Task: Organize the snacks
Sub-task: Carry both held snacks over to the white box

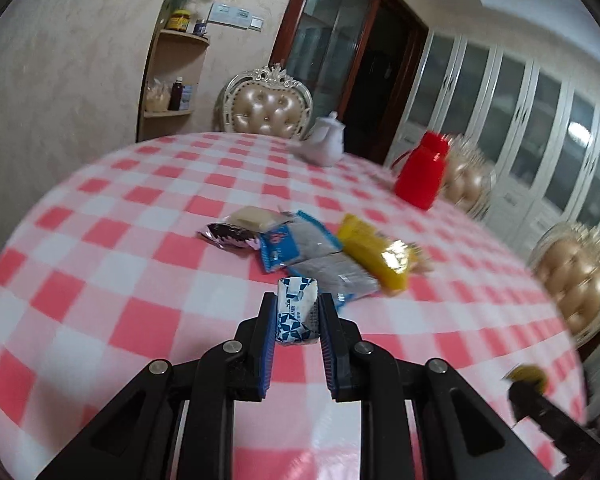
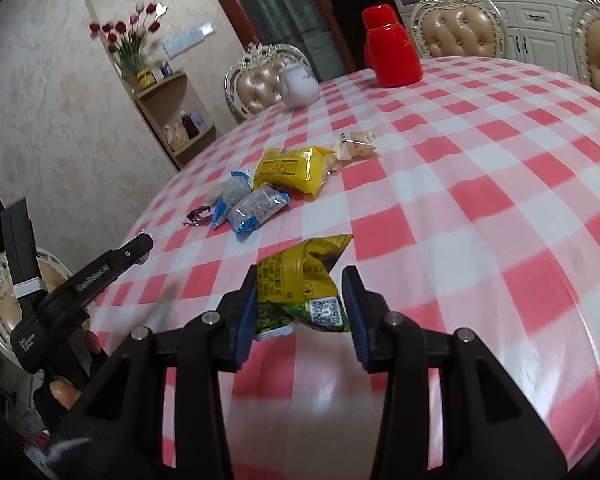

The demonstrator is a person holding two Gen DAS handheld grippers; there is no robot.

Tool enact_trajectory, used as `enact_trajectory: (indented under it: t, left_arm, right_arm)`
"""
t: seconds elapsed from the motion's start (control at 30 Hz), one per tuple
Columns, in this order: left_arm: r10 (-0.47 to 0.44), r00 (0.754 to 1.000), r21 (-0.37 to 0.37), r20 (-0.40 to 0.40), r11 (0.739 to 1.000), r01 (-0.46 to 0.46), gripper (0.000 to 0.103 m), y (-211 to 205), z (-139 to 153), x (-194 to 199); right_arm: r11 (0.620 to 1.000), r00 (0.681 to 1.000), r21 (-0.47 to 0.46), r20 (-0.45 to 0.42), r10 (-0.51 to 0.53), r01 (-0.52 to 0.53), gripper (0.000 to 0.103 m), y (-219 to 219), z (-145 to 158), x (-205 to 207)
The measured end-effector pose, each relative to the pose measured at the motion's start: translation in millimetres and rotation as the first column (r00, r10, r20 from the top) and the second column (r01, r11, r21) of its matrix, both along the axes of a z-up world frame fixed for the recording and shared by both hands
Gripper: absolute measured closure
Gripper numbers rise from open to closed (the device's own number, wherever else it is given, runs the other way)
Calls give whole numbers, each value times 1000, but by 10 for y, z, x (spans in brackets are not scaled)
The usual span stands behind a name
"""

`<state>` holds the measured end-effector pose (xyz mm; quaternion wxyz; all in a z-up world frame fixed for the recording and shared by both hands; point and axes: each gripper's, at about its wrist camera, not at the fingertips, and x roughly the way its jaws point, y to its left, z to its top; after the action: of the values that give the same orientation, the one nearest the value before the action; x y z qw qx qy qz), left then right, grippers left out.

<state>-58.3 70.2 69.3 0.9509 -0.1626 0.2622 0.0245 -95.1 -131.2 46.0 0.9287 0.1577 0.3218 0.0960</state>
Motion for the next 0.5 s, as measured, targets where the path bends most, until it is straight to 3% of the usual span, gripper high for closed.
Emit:
enact_trajectory:
  t: [0.1,0.27,0.5]
  left_arm:
    - [-13,1000,-9,28,1000,13,82,-27,-8,-147]
    - [-49,999,18,-10,999,49,82,-224,-128,-231]
    - [-118,992,200,-34,972,123,82,-831,-102,-336]
  right_arm:
    - [1000,1000,-10,14,-10,10,59,-73,-3,-152]
    - [1000,1000,24,-4,-20,20,59,-207,-28,-255]
    - [1000,1000,-10,1,-28,28,59,-268,28,-466]
